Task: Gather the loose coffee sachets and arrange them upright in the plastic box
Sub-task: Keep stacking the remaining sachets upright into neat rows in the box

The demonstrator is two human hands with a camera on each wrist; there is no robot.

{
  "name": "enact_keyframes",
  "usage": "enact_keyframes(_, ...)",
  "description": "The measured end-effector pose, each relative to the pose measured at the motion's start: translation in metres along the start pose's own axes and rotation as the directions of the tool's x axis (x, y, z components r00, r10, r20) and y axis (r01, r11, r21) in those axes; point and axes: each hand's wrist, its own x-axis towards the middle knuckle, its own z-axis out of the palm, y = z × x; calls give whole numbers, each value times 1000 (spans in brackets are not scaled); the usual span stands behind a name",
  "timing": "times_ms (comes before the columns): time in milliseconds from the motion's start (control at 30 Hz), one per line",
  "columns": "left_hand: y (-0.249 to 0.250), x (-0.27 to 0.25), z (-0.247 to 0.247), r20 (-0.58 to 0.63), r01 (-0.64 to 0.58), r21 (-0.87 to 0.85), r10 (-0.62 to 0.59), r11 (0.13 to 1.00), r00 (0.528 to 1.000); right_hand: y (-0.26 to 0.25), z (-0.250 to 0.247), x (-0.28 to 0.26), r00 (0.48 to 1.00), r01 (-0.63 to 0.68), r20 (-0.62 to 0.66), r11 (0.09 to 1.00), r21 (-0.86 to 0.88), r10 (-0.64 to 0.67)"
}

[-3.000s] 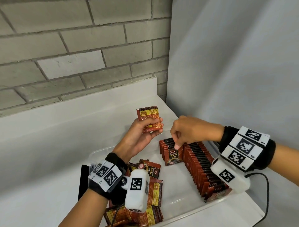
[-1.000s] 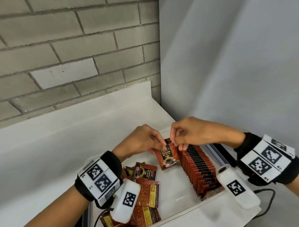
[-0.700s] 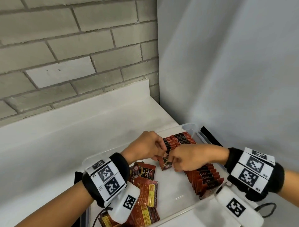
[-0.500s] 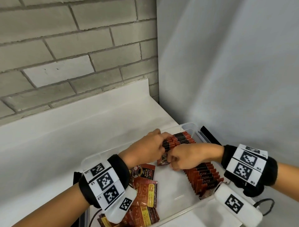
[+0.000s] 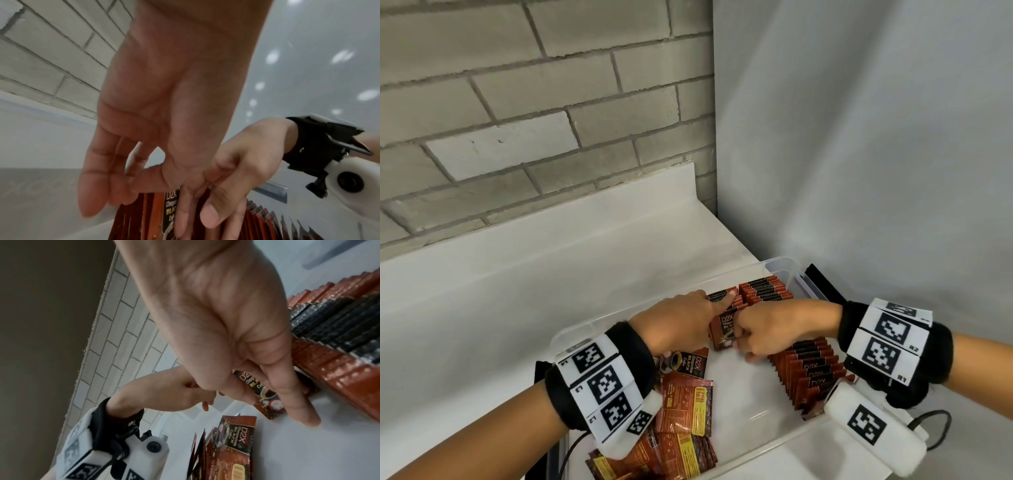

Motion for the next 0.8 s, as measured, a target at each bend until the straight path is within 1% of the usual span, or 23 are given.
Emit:
enact_keyframes(100,-3,-9,-3,-30,-9,-155,4,988,1000,-1,0,-1,1000,22,4,1000,-19,-22)
enact_keyframes(200,-14,-17,-2,-73,35,-407,-71,913,995,0,0,-2,1000,18,-12,999,-31,-18)
enact_keyframes(233,-18,-20,-2,-57,65,-458,-103,886,993,0,0,-2,1000,15,-13,999,-31,-16)
enact_keyframes(300,-26,-23,5,22,143,-553,-157,821,987,-2,-1,-2,1000,11,-15,999,-31,-11)
enact_keyframes(367,-29,-18,17,103,195,-673,-171,714,980,-3,-1,-2,1000,8,-14,999,-47,-9)
enact_keyframes(400,-28,-13,23,134,206,-756,-161,622,978,-3,-1,-3,1000,9,-14,999,-53,-10)
enact_keyframes(467,-18,-6,30,154,176,-920,-89,350,984,-4,-1,-3,1000,12,-7,998,-65,-12)
enact_keyframes(500,-12,-2,31,140,150,-959,-58,242,989,-4,-1,-3,1000,13,-7,997,-73,-13)
enact_keyframes(533,-6,1,31,126,135,-975,-59,176,990,-4,-1,-3,1000,12,-11,996,-83,-13)
enact_keyframes(600,2,6,31,119,132,-984,-111,118,987,-3,-1,-2,1000,5,-25,994,-105,-7)
enact_keyframes(733,9,11,32,115,132,-988,-198,77,974,-2,-1,-1,999,4,-34,993,-117,-8)
enact_keyframes(800,13,13,34,102,110,-994,-214,26,971,-2,-1,-1,999,2,-40,993,-115,-7)
